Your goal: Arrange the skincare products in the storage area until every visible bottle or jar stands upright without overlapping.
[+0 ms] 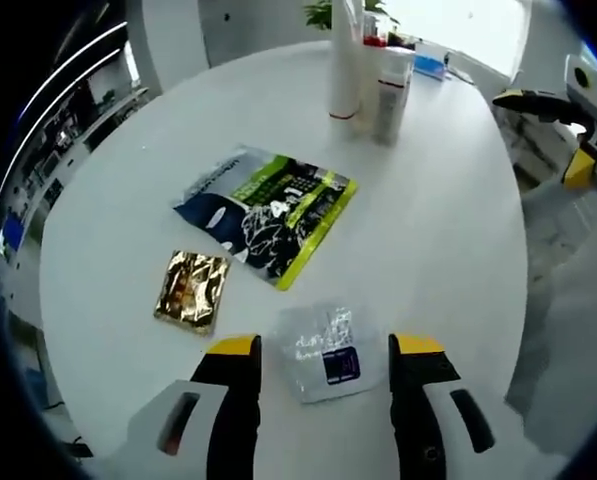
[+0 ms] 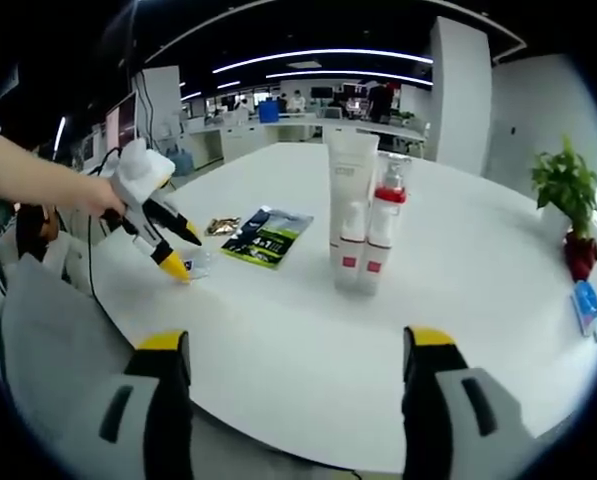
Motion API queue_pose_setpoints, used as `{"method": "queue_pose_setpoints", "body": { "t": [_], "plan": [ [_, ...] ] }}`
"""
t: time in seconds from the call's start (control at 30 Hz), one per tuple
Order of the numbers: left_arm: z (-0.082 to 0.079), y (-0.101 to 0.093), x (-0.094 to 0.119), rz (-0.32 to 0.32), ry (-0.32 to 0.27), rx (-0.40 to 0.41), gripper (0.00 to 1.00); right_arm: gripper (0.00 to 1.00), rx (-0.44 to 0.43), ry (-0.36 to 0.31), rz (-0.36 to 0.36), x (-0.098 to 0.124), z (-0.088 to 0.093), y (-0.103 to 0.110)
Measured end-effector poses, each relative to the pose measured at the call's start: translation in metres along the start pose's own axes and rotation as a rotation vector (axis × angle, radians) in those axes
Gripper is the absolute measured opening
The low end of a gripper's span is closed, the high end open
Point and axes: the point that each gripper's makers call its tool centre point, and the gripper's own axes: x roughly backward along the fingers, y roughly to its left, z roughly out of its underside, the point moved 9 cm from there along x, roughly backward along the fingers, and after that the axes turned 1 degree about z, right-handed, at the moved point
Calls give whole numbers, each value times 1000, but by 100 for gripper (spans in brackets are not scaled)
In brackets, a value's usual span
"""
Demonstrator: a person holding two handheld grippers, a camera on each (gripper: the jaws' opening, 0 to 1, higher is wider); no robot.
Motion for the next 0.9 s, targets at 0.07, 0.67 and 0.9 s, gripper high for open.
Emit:
{"method": "queue_pose_setpoints", "body": {
  "t": [0.07, 0.67, 0.9],
  "plan": [
    [-5, 1, -1, -1, -13, 18, 54, 88, 1, 2, 2, 0, 0, 0],
    [-61, 2, -37, -111, -73, 275, 89, 87, 1, 8, 26, 0, 0, -2],
    [-79, 11, -50, -186, -52, 279, 91, 86, -11, 1, 35, 1, 0, -3]
  ]
}}
